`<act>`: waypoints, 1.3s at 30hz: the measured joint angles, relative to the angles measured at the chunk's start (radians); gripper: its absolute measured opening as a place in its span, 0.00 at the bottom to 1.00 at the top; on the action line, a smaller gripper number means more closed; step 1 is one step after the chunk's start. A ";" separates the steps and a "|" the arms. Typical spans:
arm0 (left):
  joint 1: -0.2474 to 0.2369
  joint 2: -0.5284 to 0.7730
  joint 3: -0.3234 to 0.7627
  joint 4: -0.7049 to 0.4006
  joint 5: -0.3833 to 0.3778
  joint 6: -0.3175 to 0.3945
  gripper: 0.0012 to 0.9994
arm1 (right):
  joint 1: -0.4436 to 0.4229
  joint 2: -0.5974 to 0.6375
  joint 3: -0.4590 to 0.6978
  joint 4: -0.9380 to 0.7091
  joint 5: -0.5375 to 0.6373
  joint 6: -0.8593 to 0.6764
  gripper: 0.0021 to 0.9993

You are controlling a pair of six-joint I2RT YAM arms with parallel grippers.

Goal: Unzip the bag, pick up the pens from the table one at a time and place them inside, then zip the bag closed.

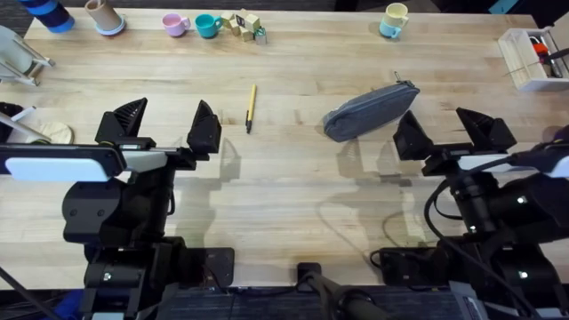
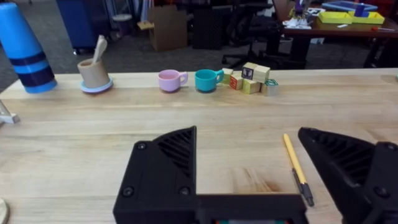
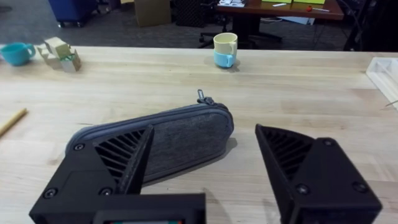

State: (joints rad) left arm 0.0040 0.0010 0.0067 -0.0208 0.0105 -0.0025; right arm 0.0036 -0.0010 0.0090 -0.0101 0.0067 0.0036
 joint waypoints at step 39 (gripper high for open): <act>0.000 0.915 0.904 -0.375 0.388 0.092 0.99 | 0.000 0.576 0.687 -0.364 0.023 -0.072 1.00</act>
State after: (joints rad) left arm 0.0040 0.9156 0.9105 -0.3958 0.3987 0.0894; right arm 0.0036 0.5749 0.6959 -0.3744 0.0296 -0.0685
